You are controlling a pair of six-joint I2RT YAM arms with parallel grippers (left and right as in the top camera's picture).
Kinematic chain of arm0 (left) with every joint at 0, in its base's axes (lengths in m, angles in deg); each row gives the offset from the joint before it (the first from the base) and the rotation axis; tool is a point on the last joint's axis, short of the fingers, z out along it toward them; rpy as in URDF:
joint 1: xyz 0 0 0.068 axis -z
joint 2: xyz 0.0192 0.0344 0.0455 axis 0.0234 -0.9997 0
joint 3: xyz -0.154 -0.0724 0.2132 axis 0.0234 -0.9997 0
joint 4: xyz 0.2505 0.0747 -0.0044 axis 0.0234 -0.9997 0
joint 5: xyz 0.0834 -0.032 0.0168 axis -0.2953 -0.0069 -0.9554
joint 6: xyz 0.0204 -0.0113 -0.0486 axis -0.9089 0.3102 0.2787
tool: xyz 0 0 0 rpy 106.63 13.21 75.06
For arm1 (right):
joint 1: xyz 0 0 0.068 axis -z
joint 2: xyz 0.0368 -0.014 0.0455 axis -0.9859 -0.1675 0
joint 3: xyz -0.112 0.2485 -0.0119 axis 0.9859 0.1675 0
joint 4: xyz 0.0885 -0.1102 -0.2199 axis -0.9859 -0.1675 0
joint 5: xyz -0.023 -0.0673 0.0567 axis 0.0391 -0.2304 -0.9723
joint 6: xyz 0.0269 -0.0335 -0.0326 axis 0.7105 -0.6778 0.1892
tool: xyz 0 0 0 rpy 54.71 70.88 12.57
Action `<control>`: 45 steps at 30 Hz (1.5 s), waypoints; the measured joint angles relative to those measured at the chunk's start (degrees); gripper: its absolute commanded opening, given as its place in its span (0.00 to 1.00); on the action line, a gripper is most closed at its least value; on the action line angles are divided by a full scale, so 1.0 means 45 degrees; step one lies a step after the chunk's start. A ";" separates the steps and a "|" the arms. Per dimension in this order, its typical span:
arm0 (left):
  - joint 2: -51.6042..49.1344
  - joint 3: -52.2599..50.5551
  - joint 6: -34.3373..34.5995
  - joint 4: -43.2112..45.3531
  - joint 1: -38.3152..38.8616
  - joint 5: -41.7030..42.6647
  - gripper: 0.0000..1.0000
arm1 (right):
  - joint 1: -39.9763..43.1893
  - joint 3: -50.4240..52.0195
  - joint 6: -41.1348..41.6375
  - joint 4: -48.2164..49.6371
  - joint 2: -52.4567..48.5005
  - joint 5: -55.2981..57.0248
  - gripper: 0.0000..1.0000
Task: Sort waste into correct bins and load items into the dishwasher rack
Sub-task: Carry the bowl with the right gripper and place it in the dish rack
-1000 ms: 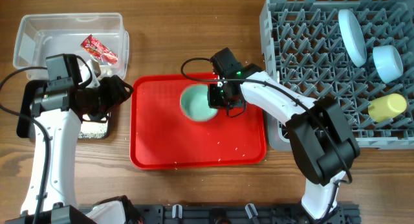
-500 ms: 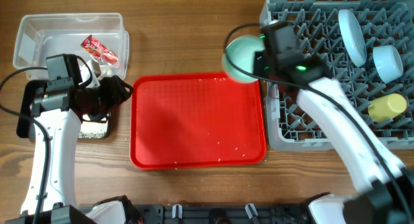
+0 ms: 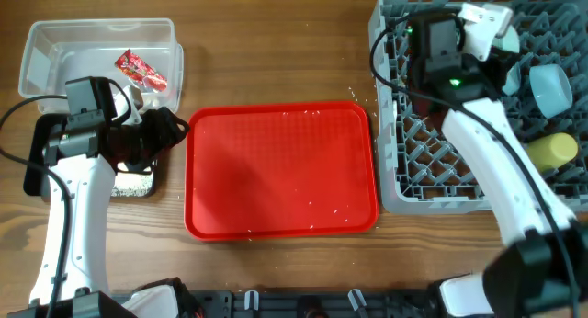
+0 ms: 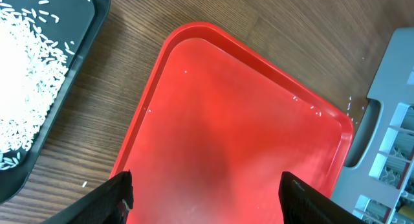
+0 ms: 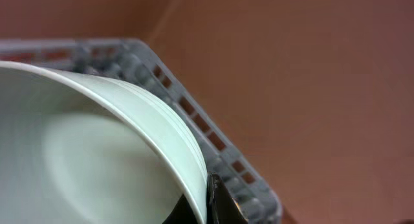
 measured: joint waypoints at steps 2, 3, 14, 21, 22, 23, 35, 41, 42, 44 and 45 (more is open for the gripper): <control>0.0000 0.0000 0.0000 0.0000 0.0000 0.0000 0.72 | 0.0131 0.0024 -0.0049 0.0044 -0.0840 0.0471 0.04; 0.0000 0.0000 0.0000 0.0000 0.0000 0.0000 0.72 | 0.0189 0.0044 -0.0092 0.0044 -0.1239 0.0612 0.04; 0.0000 0.0000 0.0000 0.0015 0.0000 0.0000 0.72 | 0.0277 0.0126 -0.0136 -0.0219 -0.3026 -0.0126 0.04; 0.0000 0.0000 0.0000 0.0049 0.0000 0.0000 0.72 | 0.0272 0.0112 -0.0117 -0.0622 -0.3026 -0.1214 0.05; 0.0000 0.0000 -0.0005 0.0053 0.0000 0.0000 0.72 | 0.0272 0.0107 -0.0058 -0.0748 -0.3026 -0.1277 0.05; 0.0000 0.0000 0.0000 0.0049 0.0000 0.0000 0.72 | 0.0262 0.0092 0.0068 -0.0908 -0.3026 -0.1307 0.05; 0.0000 0.0000 0.0000 0.0063 0.0000 0.0000 0.72 | -0.0005 0.0034 0.1073 -0.1724 -0.3026 0.0597 0.04; 0.0000 0.0000 0.0000 0.0112 0.0000 0.0000 0.73 | -0.0005 0.0044 0.1069 -0.1792 -0.3026 0.1049 0.04; 0.0000 0.0000 0.0000 0.0117 0.0000 0.0000 0.74 | -0.0005 0.0044 0.1069 -0.1792 -0.3026 0.1069 0.04; 0.0000 0.0000 0.0000 0.0151 0.0000 0.0000 0.74 | -0.0005 0.0044 0.1064 -0.1821 -0.3026 0.1025 0.04; 0.0000 0.0000 0.0000 0.0151 0.0000 0.0000 0.73 | -0.0005 0.0044 0.1064 -0.1885 -0.3026 0.0942 0.04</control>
